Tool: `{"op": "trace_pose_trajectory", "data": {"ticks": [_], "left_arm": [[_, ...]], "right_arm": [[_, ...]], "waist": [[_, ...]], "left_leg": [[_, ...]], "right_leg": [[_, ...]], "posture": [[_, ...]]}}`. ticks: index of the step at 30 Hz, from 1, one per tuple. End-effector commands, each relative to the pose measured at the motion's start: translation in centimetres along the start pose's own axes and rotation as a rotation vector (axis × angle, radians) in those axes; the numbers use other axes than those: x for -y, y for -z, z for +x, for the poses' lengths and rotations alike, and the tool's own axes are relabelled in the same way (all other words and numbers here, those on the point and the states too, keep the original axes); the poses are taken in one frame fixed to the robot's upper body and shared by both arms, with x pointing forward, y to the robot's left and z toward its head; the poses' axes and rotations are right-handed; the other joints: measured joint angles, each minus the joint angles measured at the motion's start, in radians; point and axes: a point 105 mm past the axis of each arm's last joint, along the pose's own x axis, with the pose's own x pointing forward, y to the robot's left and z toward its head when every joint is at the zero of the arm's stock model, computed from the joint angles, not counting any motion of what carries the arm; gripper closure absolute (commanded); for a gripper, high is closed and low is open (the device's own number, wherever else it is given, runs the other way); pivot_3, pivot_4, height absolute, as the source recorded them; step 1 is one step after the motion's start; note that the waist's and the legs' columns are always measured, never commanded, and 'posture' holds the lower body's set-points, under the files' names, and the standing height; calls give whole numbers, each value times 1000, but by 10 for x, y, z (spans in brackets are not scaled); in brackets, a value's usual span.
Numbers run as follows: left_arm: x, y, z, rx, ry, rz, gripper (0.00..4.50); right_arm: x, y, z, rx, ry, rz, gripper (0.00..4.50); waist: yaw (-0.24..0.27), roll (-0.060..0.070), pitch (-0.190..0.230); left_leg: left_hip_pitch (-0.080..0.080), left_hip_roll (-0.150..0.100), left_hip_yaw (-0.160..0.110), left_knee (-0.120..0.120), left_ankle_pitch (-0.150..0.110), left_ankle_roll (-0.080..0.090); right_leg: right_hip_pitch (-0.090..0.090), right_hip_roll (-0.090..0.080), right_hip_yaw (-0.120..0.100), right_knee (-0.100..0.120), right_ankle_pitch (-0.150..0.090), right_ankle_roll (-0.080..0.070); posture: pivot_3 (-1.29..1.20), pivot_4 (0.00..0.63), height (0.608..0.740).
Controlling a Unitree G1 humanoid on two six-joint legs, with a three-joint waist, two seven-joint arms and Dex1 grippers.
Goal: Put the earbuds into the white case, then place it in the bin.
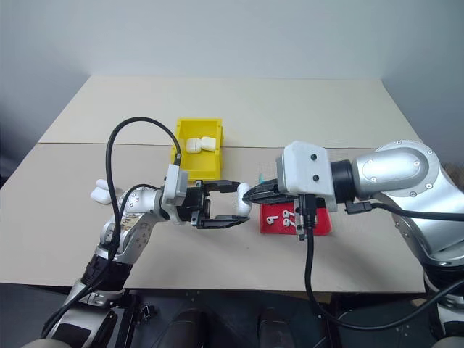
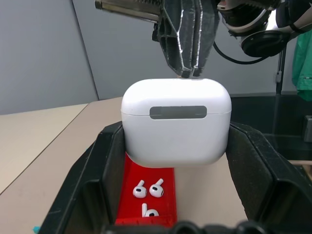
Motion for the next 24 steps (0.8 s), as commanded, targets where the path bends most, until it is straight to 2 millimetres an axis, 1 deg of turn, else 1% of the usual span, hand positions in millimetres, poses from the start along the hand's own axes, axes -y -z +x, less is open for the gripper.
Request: {"op": "trace_pose_trajectory", "data": {"ticks": [1, 3, 5, 6, 8, 10, 11, 13, 14, 16, 18, 21, 24], "left_arm": [[-4, -21, 0, 55, -15, 81, 1710], [-13, -26, -2, 65, -76, 100, 1710], [-25, -34, -5, 79, -168, 117, 1710], [-37, -39, -7, 75, -257, 138, 1710], [-69, -41, -13, -8, -480, 203, 1710], [-96, -36, -21, -112, -663, 238, 1710], [-116, -31, -28, -185, -790, 247, 1710], [-144, -28, -43, -242, -981, 197, 1710], [-150, -26, -48, -280, -1026, 174, 1710], [-156, -22, -52, -318, -1087, 115, 1710], [-159, -11, -56, -453, -1115, 106, 1710], [-162, 1, -65, -531, -1201, 44, 1710], [-157, 14, -63, -582, -1164, -13, 1710]], "right_arm": [[20, -20, -26, 74, 119, -27, 4464], [27, -23, -36, 97, 168, -14, 4464], [29, -20, -41, 86, 208, -1, 4464], [31, -16, -43, 73, 238, 10, 4464], [32, -7, -46, 58, 300, 51, 4464], [30, -2, -46, 56, 330, 83, 4464], [28, 1, -45, 58, 337, 99, 4464], [22, 8, -40, 57, 336, 126, 4464], [20, 11, -38, 56, 334, 137, 4464], [18, 14, -34, 57, 337, 157, 4464], [19, 16, -31, 50, 342, 166, 4464], [19, 21, -30, 29, 350, 166, 4464], [20, 26, -29, 10, 356, 175, 4464]], "waist": [[1, 0, 0], [1, 0, 0], [1, 0, 0], [1, 0, 0], [5, -1, 0], [7, -1, 0], [8, -1, 0], [12, -1, 0], [13, -1, 0], [5, -1, 0], [2, -1, 0], [2, -1, 0], [2, -1, 0]], "left_leg": [[0, 0, 0, 0, 0, 0], [0, 0, 0, 0, 0, 0], [0, 0, 0, 0, 0, 0], [0, 0, 0, 0, 0, 0], [0, 0, 0, 0, 0, 0], [0, 0, 0, 1, 0, 0], [0, -1, 0, 1, 0, 0], [0, -1, 0, 1, 0, 0], [0, -1, 0, 1, 0, 0], [-1, -1, 0, 0, 0, 0], [-2, -1, 0, 0, 0, 0], [-2, -1, 0, 0, 0, 0], [-1, -1, 0, 0, 0, 0]], "right_leg": [[0, 0, 0, 0, 0, 0], [0, 0, 0, 0, 0, 0], [0, 0, 0, 0, 0, 0], [0, 0, 0, 0, 0, 0], [0, 0, 0, 0, 0, 0], [1, 0, 0, 0, 0, 1], [1, 0, 0, 0, 1, 1], [1, 0, 0, 0, 1, 2], [1, 0, 0, -1, 1, 2], [0, 0, 0, -1, 1, 2], [-1, 0, 0, -1, 1, 2], [-1, 0, 0, -1, 1, 2], [-1, 0, 0, -1, 1, 2]], "posture": [[0, 150, 740], [0, 150, 740], [0, 150, 740], [0, 150, 740], [0, 150, 740], [0, 150, 740], [0, 150, 740], [0, 150, 740], [0, 150, 740], [0, 150, 740], [0, 150, 740], [0, 150, 740], [0, 150, 740]]}}
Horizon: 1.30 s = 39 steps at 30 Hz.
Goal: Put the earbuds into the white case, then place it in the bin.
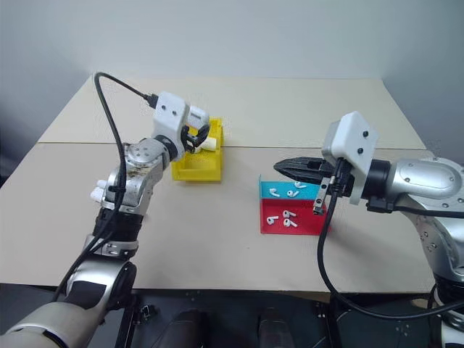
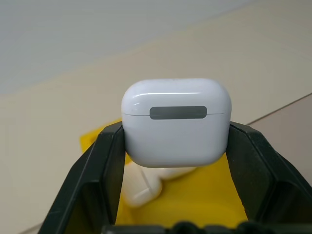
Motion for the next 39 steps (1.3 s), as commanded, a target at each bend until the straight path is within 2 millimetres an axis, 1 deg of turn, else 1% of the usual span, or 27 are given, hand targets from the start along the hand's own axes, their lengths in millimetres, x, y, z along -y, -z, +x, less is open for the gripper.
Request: {"op": "trace_pose_trajectory", "data": {"ticks": [1, 2, 3, 4, 5, 7, 8, 10, 13, 15, 16, 18, 19, 21, 23, 25, 27, 30, 33, 35, 39], "left_arm": [[4, -8, 1, -17, 19, 11, 1710], [4, -8, 2, -17, 29, 4, 1710], [3, -7, 2, -32, 29, -19, 1360], [-1, -8, 3, -25, 1, 2, 998], [-3, -8, 4, -20, -20, 20, 774], [-5, -13, 5, -1, -25, 5, 125], [-3, -18, 4, 23, -6, -4, 30], [0, -26, 2, 64, 16, -11, 30], [4, -43, -8, 225, 57, -81, 30], [7, -46, -15, 250, 112, -135, 30], [8, -48, -23, 275, 166, -144, 30], [12, -48, -42, 327, 262, -92, 30], [14, -45, -55, 346, 323, -78, 30], [15, -37, -74, 331, 385, -66, 30], [14, -28, -96, 315, 432, 8, 30], [15, -22, -120, 301, 480, 73, 30], [10, -22, -140, 296, 491, 116, 30], [1, -20, -162, 278, 486, 139, 30], [-9, -15, -192, 236, 491, 182, 30], [-13, -10, -207, 196, 503, 200, 30], [-22, -2, -221, 141, 474, 222, 30]], "right_arm": [[1, -2, -1, -9, 20, -30, 4464], [1, -1, -1, -15, 19, -32, 4464], [1, 0, 0, -20, 19, -33, 4488], [2, 0, 0, -25, 22, -33, 4500], [2, 1, 0, -27, 24, -33, 4500], [2, 1, 1, -27, 24, -31, 4500], [1, 1, 1, -29, 21, -31, 4500], [0, 2, 0, -34, 19, -33, 4500], [1, 3, -1, -45, 21, -37, 4500], [1, 4, -3, -49, 19, -39, 4500], [0, 6, -3, -58, 9, -50, 4500], [-3, 12, -6, -86, -17, -74, 4500], [-4, 15, -8, -94, -29, -88, 4500], [-4, 19, -14, -100, -37, -111, 4500], [-4, 24, -24, -96, -51, -118, 4500], [-2, 29, -39, -69, -75, -97, 4500], [6, 32, -55, -56, -114, -86, 4500], [17, 39, -73, -83, -161, -110, 4500], [36, 57, -92, -183, -178, -140, 4500], [44, 66, -99, -225, -181, -118, 4500], [54, 81, -102, -257, -168, -100, 4500]], "waist": [[0, 0, 0], [0, 0, 0], [0, 0, 0], [0, 0, 0], [0, 0, 0], [0, 0, 0], [0, 0, 0], [0, 0, 0], [1, 0, 0], [1, 0, 0], [1, 0, 0], [-4, 0, 0], [-7, 0, 0], [-10, 0, 0], [-5, 0, 0], [-3, 0, 0], [-2, 0, 0], [0, 0, 0], [-9, 0, 0], [-16, 0, 0], [-19, 0, 1]], "left_leg": [[0, 0, 0, 0, 0, 0], [0, 0, 0, 0, 0, 0], [0, 0, 0, 0, 0, 0], [-1, 0, 0, 0, 0, 0], [0, 0, 0, 0, 0, 0], [0, 0, 0, 0, 0, 0], [0, 0, 0, 0, 0, 0], [0, 0, 0, 0, 0, 0], [-1, 0, 0, 0, 0, 0], [-1, 0, 0, 0, 0, 0], [0, 0, 0, 0, 0, 0], [0, 0, 0, 0, 0, 0], [0, 0, 0, -1, 0, 0], [1, 1, 1, -1, 0, 0], [1, 1, 1, -1, 0, 0], [1, 1, 1, 0, 0, 0], [2, 1, 1, 0, 0, 0], [3, 1, 2, 0, 0, 0], [9, 1, 2, -1, 0, 0], [9, 2, 3, -2, 0, 0], [13, 2, 4, -2, 0, 0]], "right_leg": [[0, 0, 0, 0, 0, 0], [0, 0, 0, 0, 0, 0], [0, 0, 0, 0, 0, 0], [0, 0, 0, 0, 0, 0], [0, 0, 0, 0, 0, 0], [0, 0, 0, 0, 0, 0], [0, 0, 0, 0, 0, 0], [0, 0, 0, 0, 0, 0], [0, 0, 0, 0, 0, 0], [0, -1, 0, 0, 0, 0], [0, -1, 0, 0, 0, 0], [0, -1, 0, 0, 0, 0], [0, 0, 0, 0, 0, 0], [0, 0, 1, 0, 0, 0], [0, 0, 1, 1, 0, 0], [1, 0, 1, 1, 0, 0], [2, -1, 1, -1, 0, 0], [3, -1, 1, -1, 1, 0], [8, -1, 1, -2, 1, 0], [8, 0, 1, -2, 1, 0], [12, 0, 1, -2, 0, 0]], "posture": [[0, 150, 740], [0, 150, 740], [0, 150, 740], [0, 150, 740], [0, 150, 740], [0, 150, 740], [0, 150, 740], [0, 150, 740], [0, 150, 740], [0, 150, 740], [0, 150, 740], [0, 150, 740], [0, 150, 740], [0, 150, 740], [0, 150, 740], [0, 150, 740], [0, 150, 740], [0, 150, 740], [0, 150, 740], [0, 150, 740], [0, 150, 740]]}}
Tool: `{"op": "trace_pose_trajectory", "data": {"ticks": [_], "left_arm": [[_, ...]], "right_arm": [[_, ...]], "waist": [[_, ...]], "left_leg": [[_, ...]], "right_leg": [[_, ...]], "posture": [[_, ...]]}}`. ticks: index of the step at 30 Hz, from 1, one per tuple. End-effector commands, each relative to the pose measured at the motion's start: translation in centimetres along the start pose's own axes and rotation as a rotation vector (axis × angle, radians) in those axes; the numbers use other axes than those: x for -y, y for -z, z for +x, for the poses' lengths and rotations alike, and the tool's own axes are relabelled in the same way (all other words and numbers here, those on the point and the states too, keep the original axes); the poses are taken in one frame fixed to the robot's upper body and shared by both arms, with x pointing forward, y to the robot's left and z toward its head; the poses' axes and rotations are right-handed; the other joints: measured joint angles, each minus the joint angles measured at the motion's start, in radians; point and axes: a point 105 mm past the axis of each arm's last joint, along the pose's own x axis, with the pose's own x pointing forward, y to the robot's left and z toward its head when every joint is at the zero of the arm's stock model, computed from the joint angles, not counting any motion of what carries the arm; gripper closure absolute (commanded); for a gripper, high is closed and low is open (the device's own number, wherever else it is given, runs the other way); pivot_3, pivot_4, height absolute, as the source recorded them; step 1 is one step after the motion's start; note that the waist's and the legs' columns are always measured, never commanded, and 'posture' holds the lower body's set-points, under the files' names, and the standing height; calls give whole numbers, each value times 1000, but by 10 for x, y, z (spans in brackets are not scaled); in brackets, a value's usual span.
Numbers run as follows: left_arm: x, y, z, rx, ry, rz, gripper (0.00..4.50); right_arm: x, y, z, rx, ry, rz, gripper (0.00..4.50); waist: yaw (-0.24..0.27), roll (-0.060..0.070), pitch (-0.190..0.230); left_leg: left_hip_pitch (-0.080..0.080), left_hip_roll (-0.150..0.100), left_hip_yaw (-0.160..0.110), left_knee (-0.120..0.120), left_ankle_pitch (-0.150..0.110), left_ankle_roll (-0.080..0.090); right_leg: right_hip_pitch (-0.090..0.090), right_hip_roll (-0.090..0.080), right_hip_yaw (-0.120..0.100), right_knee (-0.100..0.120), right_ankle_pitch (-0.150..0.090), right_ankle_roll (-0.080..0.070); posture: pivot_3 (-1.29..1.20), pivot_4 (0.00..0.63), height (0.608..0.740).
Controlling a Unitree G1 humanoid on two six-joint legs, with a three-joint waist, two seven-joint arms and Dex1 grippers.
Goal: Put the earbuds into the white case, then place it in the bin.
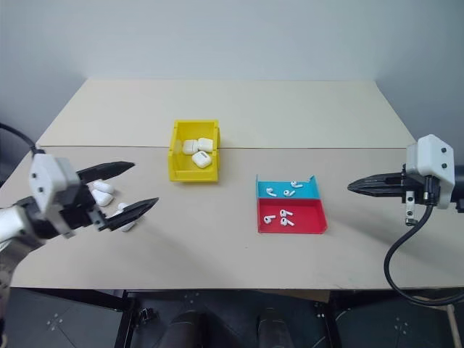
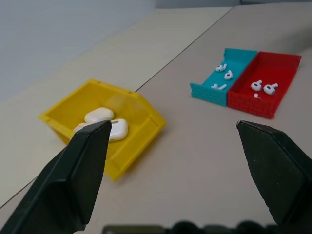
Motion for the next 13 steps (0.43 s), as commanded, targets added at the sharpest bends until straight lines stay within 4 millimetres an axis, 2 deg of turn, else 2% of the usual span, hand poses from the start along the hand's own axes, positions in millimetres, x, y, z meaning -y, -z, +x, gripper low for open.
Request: {"op": "trace_pose_trajectory", "data": {"ticks": [1, 6, 13], "left_arm": [[1, -8, -12, -8, -15, 46, 30], [-2, -12, -16, 2, -31, 45, 30], [-12, -18, -16, 21, -5, 27, 30]], "right_arm": [[4, 6, -1, -28, -17, -36, 4500], [5, 6, 6, -22, -43, -48, 4500], [4, -11, 7, 1, -40, -83, 4500]], "waist": [[-2, 0, 0], [-3, 0, 0], [-3, 1, 0]], "left_leg": [[2, 0, 0, 0, 0, 0], [3, 0, 0, -1, 0, 0], [3, 0, 1, -2, 0, 0]], "right_leg": [[2, 0, 0, 0, 0, 0], [3, 0, 0, 0, 0, 0], [3, 0, 1, 0, 0, 0]], "posture": [[0, 150, 740], [0, 150, 740], [0, 150, 740]]}}
